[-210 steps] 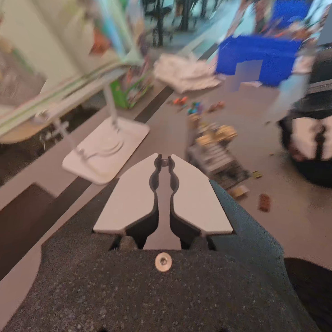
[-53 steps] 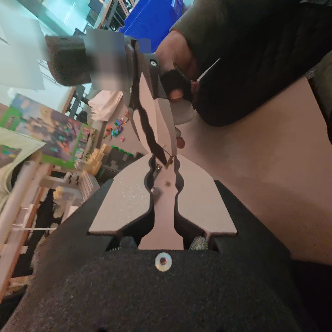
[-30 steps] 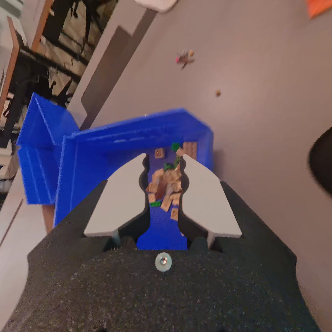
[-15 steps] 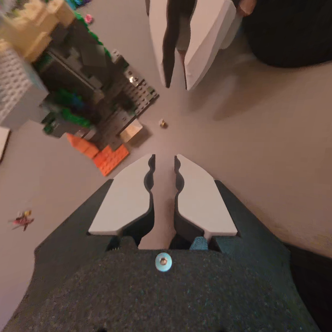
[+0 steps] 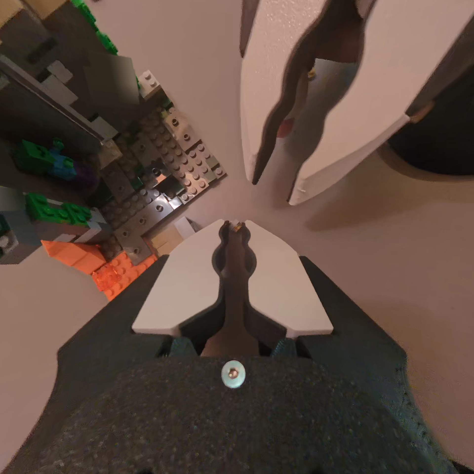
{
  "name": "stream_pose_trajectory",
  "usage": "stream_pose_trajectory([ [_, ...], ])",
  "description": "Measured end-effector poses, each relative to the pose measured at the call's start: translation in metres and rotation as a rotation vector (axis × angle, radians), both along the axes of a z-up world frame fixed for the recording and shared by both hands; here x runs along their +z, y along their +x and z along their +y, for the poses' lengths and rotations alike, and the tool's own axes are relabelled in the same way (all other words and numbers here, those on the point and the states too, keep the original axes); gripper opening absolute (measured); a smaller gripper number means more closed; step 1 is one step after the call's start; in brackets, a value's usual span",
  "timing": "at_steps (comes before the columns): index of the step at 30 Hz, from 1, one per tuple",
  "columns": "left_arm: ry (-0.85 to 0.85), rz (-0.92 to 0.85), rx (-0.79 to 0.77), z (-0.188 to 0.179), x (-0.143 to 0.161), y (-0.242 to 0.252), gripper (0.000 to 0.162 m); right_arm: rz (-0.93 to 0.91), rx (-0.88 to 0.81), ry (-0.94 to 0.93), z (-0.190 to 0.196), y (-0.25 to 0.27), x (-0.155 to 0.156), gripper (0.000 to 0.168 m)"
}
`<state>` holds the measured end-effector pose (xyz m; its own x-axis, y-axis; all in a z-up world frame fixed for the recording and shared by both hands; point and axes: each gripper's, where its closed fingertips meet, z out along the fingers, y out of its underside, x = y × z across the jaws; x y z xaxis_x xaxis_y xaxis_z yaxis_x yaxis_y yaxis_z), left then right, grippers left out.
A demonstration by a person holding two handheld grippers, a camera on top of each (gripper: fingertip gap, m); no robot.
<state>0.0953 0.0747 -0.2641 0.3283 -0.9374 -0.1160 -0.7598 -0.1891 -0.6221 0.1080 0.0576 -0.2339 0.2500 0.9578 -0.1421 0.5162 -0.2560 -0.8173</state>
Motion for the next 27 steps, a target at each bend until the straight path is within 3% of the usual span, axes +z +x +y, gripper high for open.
stream_pose_trajectory([
  [4, 0.157, -0.063, -0.154, -0.016, 0.018, 0.007, 0.009, 0.031, 0.006, -0.024, -0.001, 0.0, 0.004, 0.021],
  [8, 0.455, -0.124, -0.285, -0.033, 0.049, 0.01, 0.009, 0.114, 0.087, -0.118, -0.016, -0.004, 0.016, 0.021],
  [14, 0.813, -0.011, -0.363, -0.043, 0.069, -0.001, 0.008, 0.25, 0.194, -0.265, -0.039, -0.015, 0.038, 0.021],
  [27, 0.961, 0.098, -0.392, -0.043, 0.07, -0.001, 0.008, 0.284, 0.146, -0.296, -0.033, -0.025, 0.04, 0.01],
])
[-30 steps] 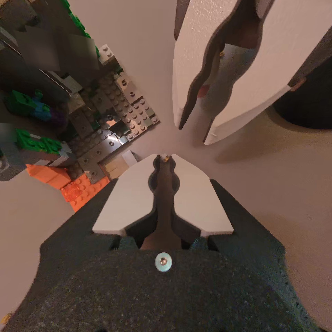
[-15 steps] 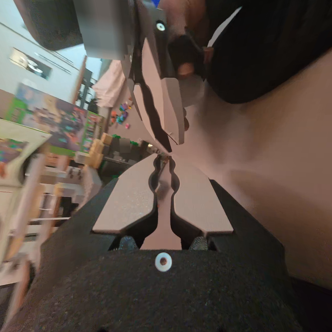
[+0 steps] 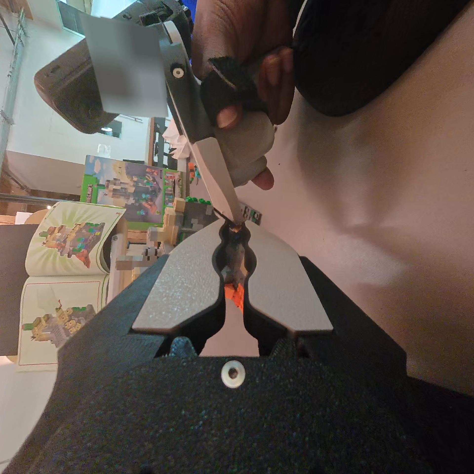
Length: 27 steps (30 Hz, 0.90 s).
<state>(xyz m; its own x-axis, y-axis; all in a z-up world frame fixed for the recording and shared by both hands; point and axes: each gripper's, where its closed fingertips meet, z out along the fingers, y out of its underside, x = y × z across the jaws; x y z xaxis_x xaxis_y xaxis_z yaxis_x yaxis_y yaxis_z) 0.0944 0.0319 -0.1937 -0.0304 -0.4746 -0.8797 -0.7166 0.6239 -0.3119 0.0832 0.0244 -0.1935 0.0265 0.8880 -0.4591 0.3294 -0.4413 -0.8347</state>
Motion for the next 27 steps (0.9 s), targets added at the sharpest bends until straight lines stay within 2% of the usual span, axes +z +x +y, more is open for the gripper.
stream_pose_trajectory([
  [4, -0.025, -0.035, -0.013, -0.002, 0.003, 0.001, 0.009, 0.025, 0.007, 0.025, 0.0, 0.001, 0.004, 0.007],
  [7, -0.122, -0.163, -0.009, -0.003, 0.015, 0.001, 0.01, 0.097, 0.006, 0.016, 0.0, 0.003, 0.014, 0.007],
  [10, -0.203, -0.313, -0.021, -0.008, 0.031, 0.002, 0.012, 0.219, 0.007, -0.071, 0.001, 0.005, 0.033, 0.007],
  [15, -0.157, -0.428, -0.006, -0.009, 0.054, 0.001, 0.01, 0.387, 0.06, -0.231, -0.006, 0.005, 0.059, 0.007],
  [19, -0.119, -0.464, -0.011, -0.011, 0.066, 0.001, 0.009, 0.429, 0.086, -0.286, -0.011, 0.004, 0.067, 0.007],
  [27, -0.081, -0.441, -0.022, -0.017, 0.068, -0.001, 0.007, 0.446, 0.107, -0.333, -0.017, -0.001, 0.069, 0.007],
])
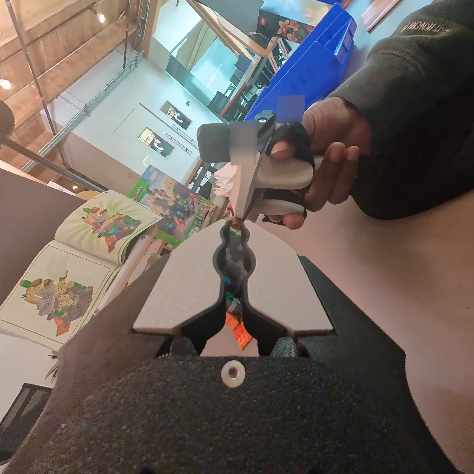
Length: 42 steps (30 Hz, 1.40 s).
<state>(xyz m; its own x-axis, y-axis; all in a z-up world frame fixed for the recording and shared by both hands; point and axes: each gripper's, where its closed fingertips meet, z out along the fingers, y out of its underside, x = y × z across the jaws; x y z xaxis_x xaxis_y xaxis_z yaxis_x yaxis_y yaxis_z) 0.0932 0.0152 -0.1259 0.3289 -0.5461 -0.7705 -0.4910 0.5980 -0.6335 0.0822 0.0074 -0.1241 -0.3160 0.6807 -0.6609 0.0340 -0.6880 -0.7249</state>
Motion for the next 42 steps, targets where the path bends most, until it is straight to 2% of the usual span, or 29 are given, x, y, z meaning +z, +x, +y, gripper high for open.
stream_pose_trajectory([
  [10, -0.122, 0.003, -0.025, -0.003, -0.006, -0.0051, 0.006, -0.042, 0.005, 0.02, -0.0036, -0.0046, -0.005, 0.007],
  [13, -0.14, 0.01, -0.036, -0.0038, -0.0072, -0.0064, 0.006, -0.053, 0.009, 0.046, -0.0059, -0.0061, -0.0046, 0.013],
  [15, -0.152, 0.007, -0.046, -0.0051, -0.0072, -0.0063, 0.006, -0.063, 0.001, 0.063, -0.0054, -0.0069, -0.0063, 0.008],
  [35, -0.087, -0.005, -0.034, -0.0077, -0.0021, -0.0055, 0.006, -0.012, 0.03, 0.006, -0.0079, -0.0058, -0.0018, 0.007],
  [42, -0.147, 0.028, -0.023, -0.0083, -0.0084, -0.0091, 0.005, -0.047, 0.013, 0.048, -0.0087, -0.0076, -0.0077, 0.007],
])
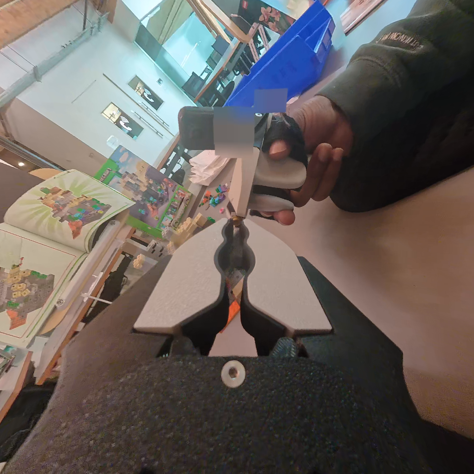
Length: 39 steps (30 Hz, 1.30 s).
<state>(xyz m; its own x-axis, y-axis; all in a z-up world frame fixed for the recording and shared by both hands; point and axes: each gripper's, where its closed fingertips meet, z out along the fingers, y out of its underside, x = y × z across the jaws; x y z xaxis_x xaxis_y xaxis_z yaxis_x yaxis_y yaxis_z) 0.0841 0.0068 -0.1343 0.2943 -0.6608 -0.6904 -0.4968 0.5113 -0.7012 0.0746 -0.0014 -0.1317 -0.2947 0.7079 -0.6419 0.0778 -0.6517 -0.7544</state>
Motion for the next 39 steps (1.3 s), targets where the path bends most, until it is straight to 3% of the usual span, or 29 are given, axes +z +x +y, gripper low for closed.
stream_pose_trajectory([
  [6, -0.186, -0.077, -0.083, -0.014, -0.003, 0.002, 0.0, -0.087, -0.041, 0.091, 0.003, -0.003, -0.015, 0.007],
  [12, -0.233, -0.083, -0.053, -0.004, -0.002, -0.004, 0.0, -0.024, -0.065, 0.104, 0.009, 0.008, 0.0, 0.007],
  [16, -0.202, -0.112, -0.03, 0.001, 0.001, -0.009, 0.001, -0.01, -0.039, 0.081, 0.004, 0.006, 0.001, 0.007],
  [19, -0.158, -0.091, -0.034, -0.002, 0.001, -0.003, 0.014, -0.002, -0.016, 0.062, 0.001, 0.003, 0.002, 0.007],
  [30, 0.008, -0.059, -0.01, -0.002, 0.009, 0.003, 0.007, 0.061, 0.006, -0.055, -0.002, 0.0, 0.009, 0.007],
  [39, -0.132, -0.087, 0.026, -0.001, -0.003, -0.003, 0.006, 0.018, -0.043, -0.023, 0.0, -0.003, -0.002, 0.007],
])
